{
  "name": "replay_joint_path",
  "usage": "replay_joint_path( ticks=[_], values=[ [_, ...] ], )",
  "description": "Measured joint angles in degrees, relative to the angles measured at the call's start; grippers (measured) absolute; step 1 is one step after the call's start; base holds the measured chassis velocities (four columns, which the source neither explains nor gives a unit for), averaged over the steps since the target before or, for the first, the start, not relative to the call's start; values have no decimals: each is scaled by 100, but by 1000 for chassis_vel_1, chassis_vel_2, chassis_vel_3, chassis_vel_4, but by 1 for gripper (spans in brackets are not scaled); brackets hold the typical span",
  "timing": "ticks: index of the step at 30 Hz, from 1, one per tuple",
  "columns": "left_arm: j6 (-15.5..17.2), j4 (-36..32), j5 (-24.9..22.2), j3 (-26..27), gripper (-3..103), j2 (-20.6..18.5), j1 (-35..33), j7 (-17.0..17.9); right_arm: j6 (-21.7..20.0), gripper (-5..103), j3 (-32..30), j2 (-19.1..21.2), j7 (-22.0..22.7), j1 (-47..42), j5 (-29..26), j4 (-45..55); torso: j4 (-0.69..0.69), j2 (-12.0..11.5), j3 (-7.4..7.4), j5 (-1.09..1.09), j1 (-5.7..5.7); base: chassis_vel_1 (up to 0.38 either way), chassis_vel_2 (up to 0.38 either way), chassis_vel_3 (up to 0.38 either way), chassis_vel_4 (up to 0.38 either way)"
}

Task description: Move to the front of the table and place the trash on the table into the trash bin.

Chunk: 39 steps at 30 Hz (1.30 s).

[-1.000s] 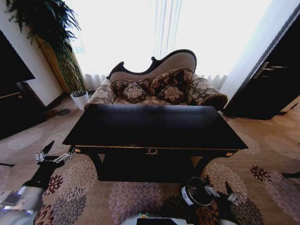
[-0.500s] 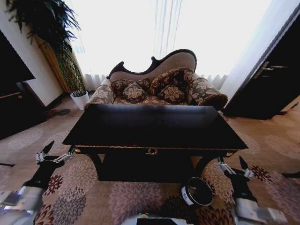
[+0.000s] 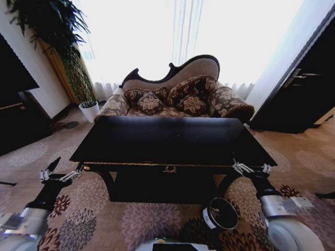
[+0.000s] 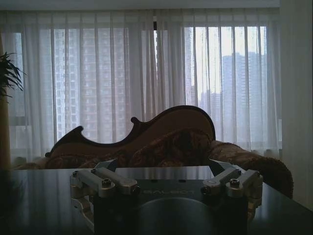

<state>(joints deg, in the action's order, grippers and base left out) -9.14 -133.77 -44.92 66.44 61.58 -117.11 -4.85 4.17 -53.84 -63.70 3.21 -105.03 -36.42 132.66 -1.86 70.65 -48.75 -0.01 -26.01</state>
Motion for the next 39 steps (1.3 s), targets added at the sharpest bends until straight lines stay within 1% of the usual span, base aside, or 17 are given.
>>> replay_joint_path(
  ticks=[8, 39],
  values=[
    [0, 0, 0, 0, 100, 0, 0, 0, 8, 100, -10, -69, -4, -41, -26, -56, 0, 0, 0, 0, 0, 0, 0, 0, 0],
    [0, 0, 0, 0, 100, 0, 0, 0, 50, 100, -6, -84, -4, -51, -25, -76, 0, 0, 0, 0, -1, 8, -7, -9, 8]
  ],
)
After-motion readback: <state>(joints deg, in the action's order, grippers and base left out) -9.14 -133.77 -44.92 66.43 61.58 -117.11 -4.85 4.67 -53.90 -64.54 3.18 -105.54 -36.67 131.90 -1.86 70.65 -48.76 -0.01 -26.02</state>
